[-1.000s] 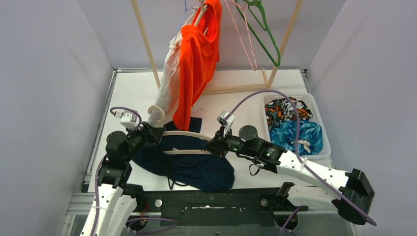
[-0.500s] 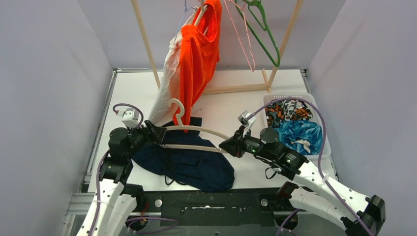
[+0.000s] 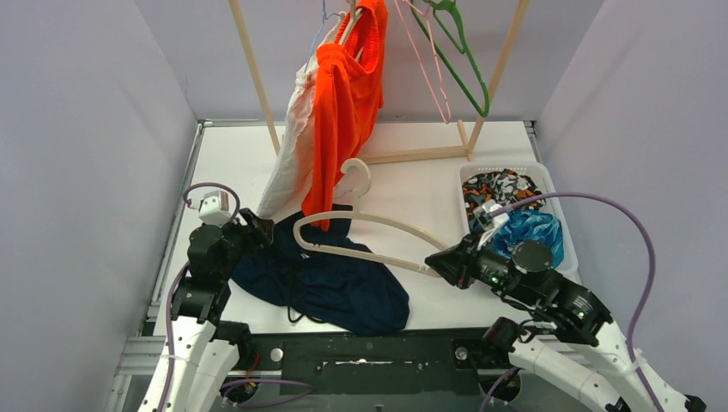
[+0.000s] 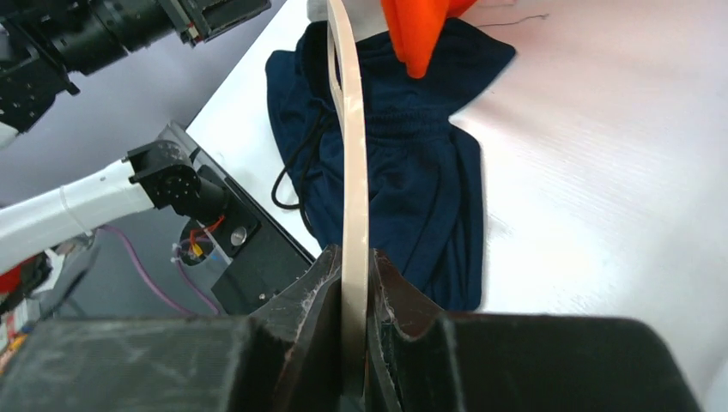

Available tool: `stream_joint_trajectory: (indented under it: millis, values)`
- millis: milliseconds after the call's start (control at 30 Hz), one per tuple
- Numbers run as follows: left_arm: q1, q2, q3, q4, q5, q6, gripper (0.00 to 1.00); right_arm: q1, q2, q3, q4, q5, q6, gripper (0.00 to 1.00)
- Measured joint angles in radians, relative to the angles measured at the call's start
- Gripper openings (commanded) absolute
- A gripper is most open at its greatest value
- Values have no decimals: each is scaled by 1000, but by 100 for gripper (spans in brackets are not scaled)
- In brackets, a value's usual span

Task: Remove the shorts from the hanger
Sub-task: Remove the shorts from the hanger, then place the hanger on the clothes rod.

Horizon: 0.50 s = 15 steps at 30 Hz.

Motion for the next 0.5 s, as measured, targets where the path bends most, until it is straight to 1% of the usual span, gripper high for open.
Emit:
stream_joint_trajectory:
  millis: [300,500]
  values:
    - [13,19,0,-6,-18,-3,64,0,-103,151,-291,183,93,0]
    - [18,19,0,-6,-19,-4,64,0,-99,185,-386,333,117,0]
